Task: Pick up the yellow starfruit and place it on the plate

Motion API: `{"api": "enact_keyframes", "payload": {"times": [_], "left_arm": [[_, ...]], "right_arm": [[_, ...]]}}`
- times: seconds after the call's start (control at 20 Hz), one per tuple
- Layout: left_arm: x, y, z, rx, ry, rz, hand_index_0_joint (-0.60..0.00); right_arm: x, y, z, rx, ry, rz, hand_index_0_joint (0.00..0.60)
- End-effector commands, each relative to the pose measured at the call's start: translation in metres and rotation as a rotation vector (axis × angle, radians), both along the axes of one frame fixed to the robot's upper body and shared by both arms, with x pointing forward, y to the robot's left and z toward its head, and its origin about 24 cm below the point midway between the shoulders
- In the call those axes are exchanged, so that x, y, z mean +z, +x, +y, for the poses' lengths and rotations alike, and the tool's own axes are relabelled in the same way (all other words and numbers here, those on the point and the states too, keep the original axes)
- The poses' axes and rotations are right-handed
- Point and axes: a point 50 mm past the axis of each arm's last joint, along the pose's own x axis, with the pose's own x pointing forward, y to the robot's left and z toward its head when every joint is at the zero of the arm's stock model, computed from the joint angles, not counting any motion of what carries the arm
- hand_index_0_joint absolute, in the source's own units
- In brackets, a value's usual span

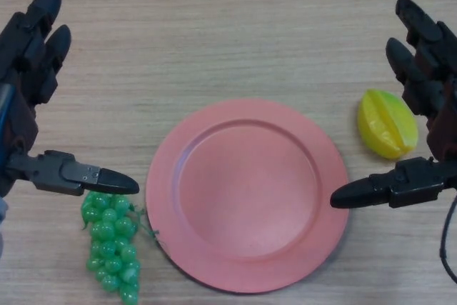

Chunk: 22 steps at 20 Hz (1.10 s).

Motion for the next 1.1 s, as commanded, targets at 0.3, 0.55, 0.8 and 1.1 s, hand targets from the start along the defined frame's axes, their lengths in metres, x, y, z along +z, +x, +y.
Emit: {"api": "enact_keyframes", "payload": {"times": [0.3, 0.55, 0.8, 1.1], "left_arm": [[0.029, -0.011, -0.005, -0.031, 0.057, -0.159, 0.000], [0.028, -0.014, -0.006, -0.024, 0.044, -0.171, 0.000], [0.032, -0.017, 0.002, -0.007, 0.018, -0.187, 0.000], [0.032, -0.019, 0.008, 0.007, 0.026, -0.190, 0.000]], "right_arm": [[0.034, 0.024, -0.026, -0.126, -0.142, -0.255, 0.000], [0.020, 0.055, -0.037, -0.178, -0.225, -0.248, 0.000], [0.005, 0.076, -0.048, -0.199, -0.309, -0.226, 0.000], [-0.022, 0.096, -0.059, -0.267, -0.389, -0.161, 0.000]]}}
